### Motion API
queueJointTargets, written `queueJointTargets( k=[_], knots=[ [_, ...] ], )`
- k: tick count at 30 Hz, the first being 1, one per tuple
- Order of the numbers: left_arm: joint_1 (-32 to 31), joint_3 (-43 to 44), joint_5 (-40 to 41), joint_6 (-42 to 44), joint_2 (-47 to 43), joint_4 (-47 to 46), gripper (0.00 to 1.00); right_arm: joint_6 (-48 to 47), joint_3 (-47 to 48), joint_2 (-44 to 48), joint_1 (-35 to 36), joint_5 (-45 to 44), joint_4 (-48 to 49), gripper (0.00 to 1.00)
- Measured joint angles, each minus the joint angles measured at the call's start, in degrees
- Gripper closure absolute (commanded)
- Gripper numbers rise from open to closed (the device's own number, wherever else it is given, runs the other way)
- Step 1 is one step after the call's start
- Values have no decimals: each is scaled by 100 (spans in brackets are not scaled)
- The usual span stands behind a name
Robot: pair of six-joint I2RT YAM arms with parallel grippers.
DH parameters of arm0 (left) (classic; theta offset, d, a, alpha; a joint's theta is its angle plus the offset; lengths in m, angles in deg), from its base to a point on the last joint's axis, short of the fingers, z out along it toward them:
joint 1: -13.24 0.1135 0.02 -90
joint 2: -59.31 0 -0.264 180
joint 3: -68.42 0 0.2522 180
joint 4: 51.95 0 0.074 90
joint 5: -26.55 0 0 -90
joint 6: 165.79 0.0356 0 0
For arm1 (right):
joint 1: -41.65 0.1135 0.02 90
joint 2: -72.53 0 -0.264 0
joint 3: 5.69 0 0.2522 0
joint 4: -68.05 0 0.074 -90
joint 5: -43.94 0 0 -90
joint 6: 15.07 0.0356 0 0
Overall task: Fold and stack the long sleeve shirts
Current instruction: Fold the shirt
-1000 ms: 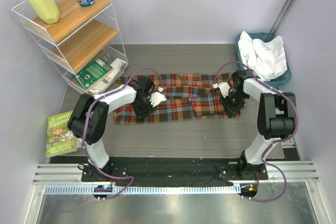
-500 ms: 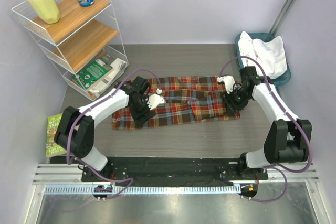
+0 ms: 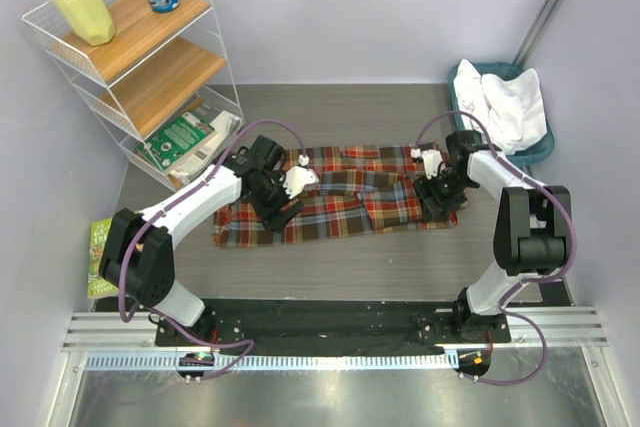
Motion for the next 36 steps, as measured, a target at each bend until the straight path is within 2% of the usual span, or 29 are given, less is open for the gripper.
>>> queueJointTargets(
  k=[4,5,7,8,11,17,24,27,28,29,32,36],
  knots=[
    [0,-42,-2,-17,0,-20,27,173,37,-284,0,52,22,43],
    [0,-48,-2,-24,0,-22,27,219,79,-350,0,79,11,57],
    [0,-57,-2,-28,0,-28,27,247,170,-417,0,127,7,76],
    [0,-68,-2,-28,-2,-42,27,302,227,-428,0,168,7,88],
    [0,-94,0,-24,-9,-66,28,426,424,-426,0,282,-11,99],
    [0,-173,0,-7,-52,-105,28,708,1086,-426,0,634,-131,99],
    [0,-146,-68,-94,-31,-205,28,1305,2599,-938,13,1117,96,99],
    [0,4,-138,-164,70,-243,28,1596,3021,-1506,46,1180,332,78],
    [0,55,-153,-188,107,-260,28,1696,3136,-1718,63,1189,378,66],
    [0,101,-166,-223,142,-269,28,1781,3228,-1912,76,1202,415,59],
    [0,160,-210,-282,221,-302,28,1923,3338,-2280,105,1220,450,50],
    [4,162,-219,-396,284,-345,30,1781,3335,-2168,109,1180,197,40]
  ],
)
